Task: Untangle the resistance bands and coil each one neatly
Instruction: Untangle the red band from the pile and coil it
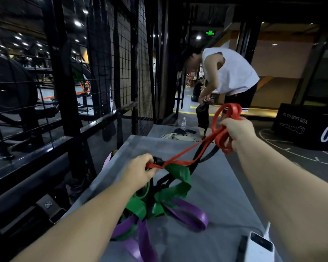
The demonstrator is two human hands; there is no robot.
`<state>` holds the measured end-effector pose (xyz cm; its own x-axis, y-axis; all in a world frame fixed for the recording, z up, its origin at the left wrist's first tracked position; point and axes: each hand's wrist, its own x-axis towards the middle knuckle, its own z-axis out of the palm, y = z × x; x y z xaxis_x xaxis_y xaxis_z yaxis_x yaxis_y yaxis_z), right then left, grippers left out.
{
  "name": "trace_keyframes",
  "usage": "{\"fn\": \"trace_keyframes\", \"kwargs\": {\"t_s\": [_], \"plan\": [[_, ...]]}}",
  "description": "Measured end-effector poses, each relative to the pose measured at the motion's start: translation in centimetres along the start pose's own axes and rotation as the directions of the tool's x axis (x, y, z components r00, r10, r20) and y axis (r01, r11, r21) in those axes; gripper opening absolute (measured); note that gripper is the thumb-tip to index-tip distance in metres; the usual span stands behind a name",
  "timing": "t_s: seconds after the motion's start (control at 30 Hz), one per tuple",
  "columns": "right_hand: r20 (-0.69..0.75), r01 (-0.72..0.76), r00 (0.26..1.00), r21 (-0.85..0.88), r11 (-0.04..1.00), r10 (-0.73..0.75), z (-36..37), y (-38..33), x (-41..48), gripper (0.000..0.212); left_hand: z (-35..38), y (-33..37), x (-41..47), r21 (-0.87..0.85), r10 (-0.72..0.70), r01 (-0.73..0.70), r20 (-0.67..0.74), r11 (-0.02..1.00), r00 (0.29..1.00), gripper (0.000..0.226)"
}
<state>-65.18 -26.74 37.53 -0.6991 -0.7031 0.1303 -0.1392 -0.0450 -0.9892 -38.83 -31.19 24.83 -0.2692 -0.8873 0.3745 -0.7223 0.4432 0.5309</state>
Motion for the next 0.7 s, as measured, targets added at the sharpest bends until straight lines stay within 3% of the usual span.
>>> {"fn": "trace_keyframes", "kwargs": {"t_s": [0.1, 0.2, 0.33, 0.43, 0.53, 0.6, 0.7], "plan": [[0.147, 0.069, 0.989, -0.234, 0.97, -0.035, 0.2, 1.7, -0.8, 0.014, 0.2, -0.2, -0.3, -0.025, -0.053, 0.055, 0.058, 0.998, 0.997, 0.021], [0.358, 0.147, 0.933, -0.464, 0.874, 0.033, 0.7, 3.3, -2.7, 0.02, 0.4, 0.2, -0.3, -0.034, -0.026, 0.03, 0.104, 0.999, 0.994, 0.017], [0.537, 0.125, 0.829, -0.449, 0.885, 0.155, 1.6, 6.2, -4.8, 0.058, 0.9, 1.2, -0.3, -0.062, 0.043, -0.034, 0.151, 0.998, 0.988, 0.011], [0.632, 0.054, 0.74, -0.395, 0.917, 0.229, 2.1, 8.3, -5.9, 0.042, 1.9, 1.6, -0.5, -0.123, 0.04, -0.017, 0.187, 0.992, 0.982, 0.009], [0.695, 0.013, 0.677, -0.343, 0.939, 0.244, 2.7, 10.7, -6.7, 0.047, 3.1, 1.7, -0.9, -0.103, 0.056, -0.035, 0.209, 0.994, 0.976, 0.015], [0.663, 0.074, 0.711, -0.403, 0.912, 0.235, 3.2, 12.1, -7.4, 0.044, 3.9, 1.9, -1.2, -0.133, 0.046, -0.02, 0.201, 0.991, 0.979, 0.019], [0.528, 0.094, 0.823, -0.492, 0.866, 0.211, 3.7, 14.2, -7.8, 0.05, 5.2, 2.0, -2.1, -0.238, -0.019, 0.076, 0.231, 0.968, 0.973, 0.019]]}}
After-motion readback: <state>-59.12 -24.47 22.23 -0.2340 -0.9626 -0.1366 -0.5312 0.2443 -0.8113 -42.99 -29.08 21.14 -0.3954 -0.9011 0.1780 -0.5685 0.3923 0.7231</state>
